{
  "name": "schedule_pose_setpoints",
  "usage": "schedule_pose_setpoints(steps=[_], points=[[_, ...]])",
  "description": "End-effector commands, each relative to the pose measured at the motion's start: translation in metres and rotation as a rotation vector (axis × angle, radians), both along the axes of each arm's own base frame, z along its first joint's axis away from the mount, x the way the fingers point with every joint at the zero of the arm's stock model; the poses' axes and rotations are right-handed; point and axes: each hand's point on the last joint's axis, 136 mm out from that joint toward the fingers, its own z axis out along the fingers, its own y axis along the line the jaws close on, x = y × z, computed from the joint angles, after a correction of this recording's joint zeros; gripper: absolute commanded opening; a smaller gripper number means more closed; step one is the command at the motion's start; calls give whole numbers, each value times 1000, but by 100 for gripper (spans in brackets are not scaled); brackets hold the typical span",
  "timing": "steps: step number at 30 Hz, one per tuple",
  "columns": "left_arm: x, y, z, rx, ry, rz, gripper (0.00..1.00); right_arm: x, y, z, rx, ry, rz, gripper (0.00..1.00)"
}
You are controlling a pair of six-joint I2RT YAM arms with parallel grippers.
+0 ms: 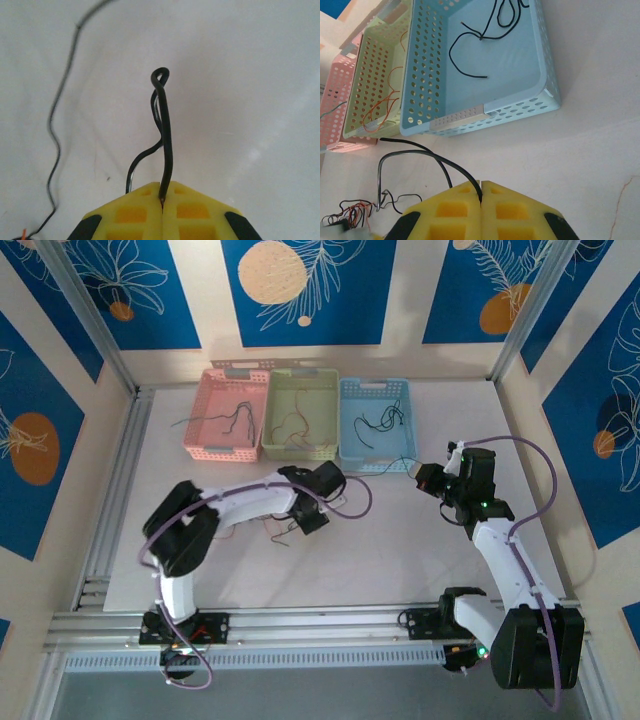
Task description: Untangle the cables
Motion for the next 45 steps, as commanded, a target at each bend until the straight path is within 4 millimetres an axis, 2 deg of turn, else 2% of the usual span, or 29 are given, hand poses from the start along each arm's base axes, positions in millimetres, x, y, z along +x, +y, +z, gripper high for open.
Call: schedule_pose_setpoints(steps=[1, 6, 12, 15, 18, 21, 24, 26, 29, 31, 33, 36, 40, 42, 45], points=[[-11, -21, 81, -272, -58, -8, 0, -2, 4, -3, 17, 3, 14, 0], [-15, -22, 153, -503, -156, 32, 0, -1, 4, -4, 21, 5, 15, 0], [23, -26, 231, -802, -282, 184, 0, -1, 5, -4, 23, 7, 18, 0], [45, -31, 266, -970, -280, 263, 0, -1, 4, -4, 21, 8, 18, 0], [63, -41, 293, -1160, -244, 276, 0, -1, 5, -5, 25, 9, 19, 0], [82, -51, 301, -1186, -311, 244, 0, -2, 6, -5, 28, 10, 23, 0], [104, -60, 290, -1149, -327, 248, 0, -3, 9, -4, 29, 12, 36, 0], [108, -67, 284, -1143, -307, 235, 0, -5, 11, -3, 24, 11, 45, 0], [106, -71, 286, -1176, -286, 226, 0, -7, 21, -1, 22, -2, 95, 7], [100, -72, 293, -1203, -264, 207, 0, -8, 38, 4, 33, -32, 170, 18], [89, -72, 305, -1235, -238, 176, 0, -10, 59, 11, 37, -80, 254, 36], [66, -72, 320, -1268, -192, 95, 0, -19, 93, 33, 26, -209, 405, 50], [38, -63, 332, -1290, -162, 19, 0, -41, 134, 61, -2, -411, 588, 60], [24, -57, 336, -1298, -154, -14, 0, -53, 151, 71, 4, -504, 682, 61], [10, -50, 341, -1300, -140, -40, 0, -65, 171, 76, 16, -579, 787, 61]])
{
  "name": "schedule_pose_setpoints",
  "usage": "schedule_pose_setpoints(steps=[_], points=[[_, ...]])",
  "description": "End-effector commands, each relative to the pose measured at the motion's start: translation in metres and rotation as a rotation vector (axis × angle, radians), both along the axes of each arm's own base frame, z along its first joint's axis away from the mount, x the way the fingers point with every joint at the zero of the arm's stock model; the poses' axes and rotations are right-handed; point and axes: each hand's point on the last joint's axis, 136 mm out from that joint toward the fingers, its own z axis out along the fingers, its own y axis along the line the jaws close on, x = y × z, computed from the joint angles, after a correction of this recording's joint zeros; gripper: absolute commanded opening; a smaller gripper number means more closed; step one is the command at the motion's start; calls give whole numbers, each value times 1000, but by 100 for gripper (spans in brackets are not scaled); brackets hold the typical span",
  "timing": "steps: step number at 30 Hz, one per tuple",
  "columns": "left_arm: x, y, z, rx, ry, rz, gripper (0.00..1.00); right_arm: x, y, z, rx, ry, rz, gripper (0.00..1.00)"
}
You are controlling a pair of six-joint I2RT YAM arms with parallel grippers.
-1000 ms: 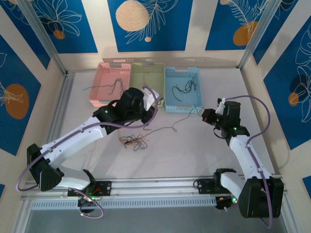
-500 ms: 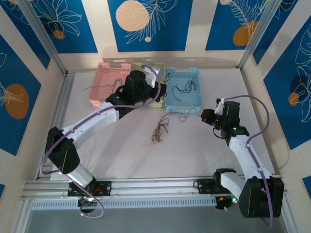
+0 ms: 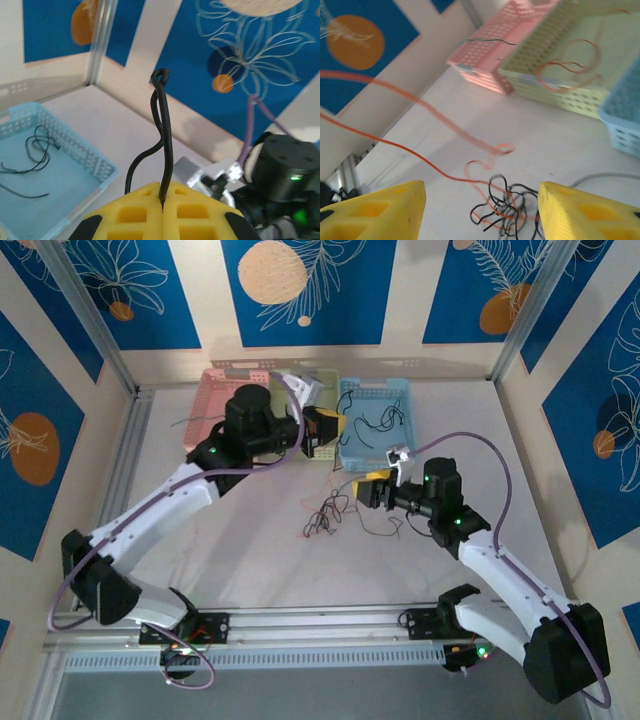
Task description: Untangle the cables
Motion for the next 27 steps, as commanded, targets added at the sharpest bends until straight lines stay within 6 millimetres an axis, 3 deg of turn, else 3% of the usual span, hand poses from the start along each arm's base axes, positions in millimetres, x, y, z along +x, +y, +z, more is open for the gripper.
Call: schedule_pose_setpoints(steps=[1, 5, 9, 16, 19, 23, 27], points=[[-23, 6, 11, -19, -21, -84, 0, -14, 25, 22, 21, -184, 156, 62], [-37, 12, 19, -31, -27, -111, 0, -33, 54, 29, 9, -272, 303, 62], [-43, 15, 20, -26, -18, -123, 0, -27, 72, 26, -39, -310, 325, 61], [-54, 24, 14, -10, -8, -128, 0, -3, 72, 43, -69, -388, 233, 54], [-63, 26, 14, -17, 5, -154, 0, 2, 68, 47, -66, -399, 223, 44], [-67, 29, 14, -39, 16, -159, 0, -11, 77, 55, -25, -413, 312, 35], [-68, 29, 13, -40, 23, -160, 0, -30, 90, 57, 2, -436, 410, 42]])
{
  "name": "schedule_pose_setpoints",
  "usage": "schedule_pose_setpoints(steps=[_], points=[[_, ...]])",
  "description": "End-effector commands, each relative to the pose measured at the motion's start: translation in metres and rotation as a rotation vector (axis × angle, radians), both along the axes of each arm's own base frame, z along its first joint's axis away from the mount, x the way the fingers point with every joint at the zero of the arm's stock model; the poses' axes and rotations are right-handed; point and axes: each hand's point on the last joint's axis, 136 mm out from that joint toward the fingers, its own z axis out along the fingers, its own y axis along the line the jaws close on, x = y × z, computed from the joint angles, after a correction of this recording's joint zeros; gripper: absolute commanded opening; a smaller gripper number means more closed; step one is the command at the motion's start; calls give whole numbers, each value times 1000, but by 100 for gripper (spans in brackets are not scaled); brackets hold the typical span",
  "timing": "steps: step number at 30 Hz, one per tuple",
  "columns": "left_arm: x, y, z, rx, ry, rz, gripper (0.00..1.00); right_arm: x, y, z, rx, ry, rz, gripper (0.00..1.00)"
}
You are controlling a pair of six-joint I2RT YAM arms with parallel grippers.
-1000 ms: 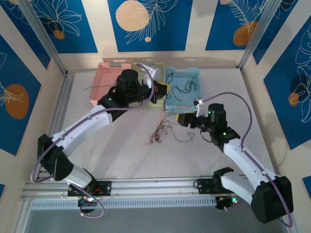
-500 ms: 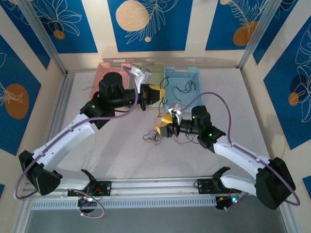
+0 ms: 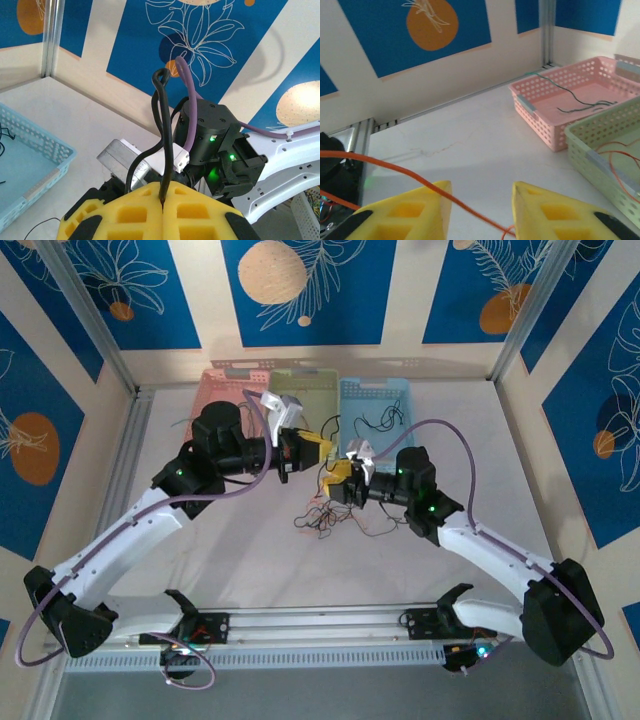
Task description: Untangle the cables
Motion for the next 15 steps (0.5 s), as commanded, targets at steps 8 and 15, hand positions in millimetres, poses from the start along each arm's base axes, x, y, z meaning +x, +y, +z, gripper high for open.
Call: schedule_pose_setpoints(steps=[8, 15], points=[[1, 3, -5, 4, 11, 8, 0, -25, 8, 32, 58, -115, 92, 7], [42, 22, -40, 158, 8, 261, 0, -41, -8, 52, 84, -155, 58, 0]])
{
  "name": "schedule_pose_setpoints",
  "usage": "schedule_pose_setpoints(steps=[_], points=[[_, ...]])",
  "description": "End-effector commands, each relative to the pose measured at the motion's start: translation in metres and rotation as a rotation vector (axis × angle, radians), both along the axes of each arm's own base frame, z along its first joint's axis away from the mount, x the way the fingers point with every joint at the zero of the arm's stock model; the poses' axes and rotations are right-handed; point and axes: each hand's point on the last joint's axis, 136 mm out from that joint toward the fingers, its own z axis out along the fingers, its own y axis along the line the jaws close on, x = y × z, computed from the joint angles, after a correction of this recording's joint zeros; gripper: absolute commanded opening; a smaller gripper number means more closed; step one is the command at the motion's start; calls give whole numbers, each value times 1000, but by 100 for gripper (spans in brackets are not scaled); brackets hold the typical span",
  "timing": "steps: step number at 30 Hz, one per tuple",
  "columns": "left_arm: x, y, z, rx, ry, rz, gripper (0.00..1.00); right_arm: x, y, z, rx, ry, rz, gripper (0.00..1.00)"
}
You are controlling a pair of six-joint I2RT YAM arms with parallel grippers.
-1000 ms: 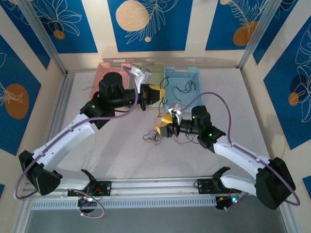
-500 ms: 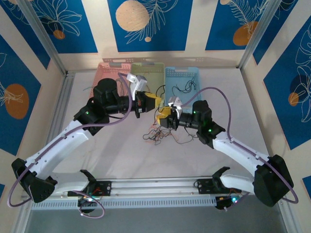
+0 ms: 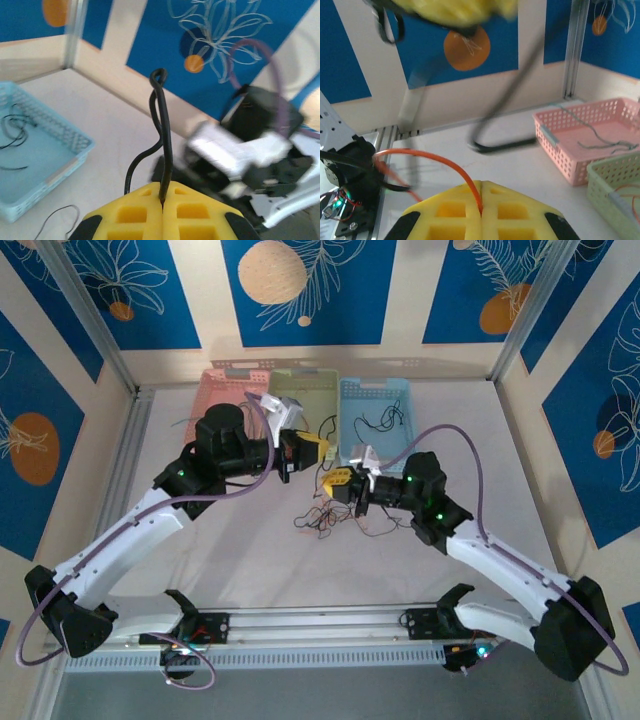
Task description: Untangle the cables
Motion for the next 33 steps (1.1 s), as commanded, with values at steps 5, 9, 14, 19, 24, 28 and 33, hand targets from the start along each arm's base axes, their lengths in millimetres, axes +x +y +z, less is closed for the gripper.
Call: schedule_pose_setpoints(steps=[5, 9, 14, 19, 24, 28, 33], points=[[52, 25, -58, 212, 17, 285, 0, -21, -11, 10, 6, -23, 6, 0], [77, 38, -71, 236, 37, 445, 0, -36, -3, -8, -61, -16, 73, 0], [102, 41, -56, 209, 54, 561, 0, -43, 9, -36, -157, 23, 108, 0], [118, 26, -35, 120, 57, 566, 0, -33, 12, -53, -193, 50, 49, 0], [145, -5, -23, 93, 38, 518, 0, 1, -15, -61, -183, 104, -174, 0], [182, -36, -35, 81, 90, 482, 0, 9, -34, -66, -154, 159, -253, 0], [236, -79, -63, 38, 125, 445, 0, 8, -43, -71, -133, 201, -283, 0]])
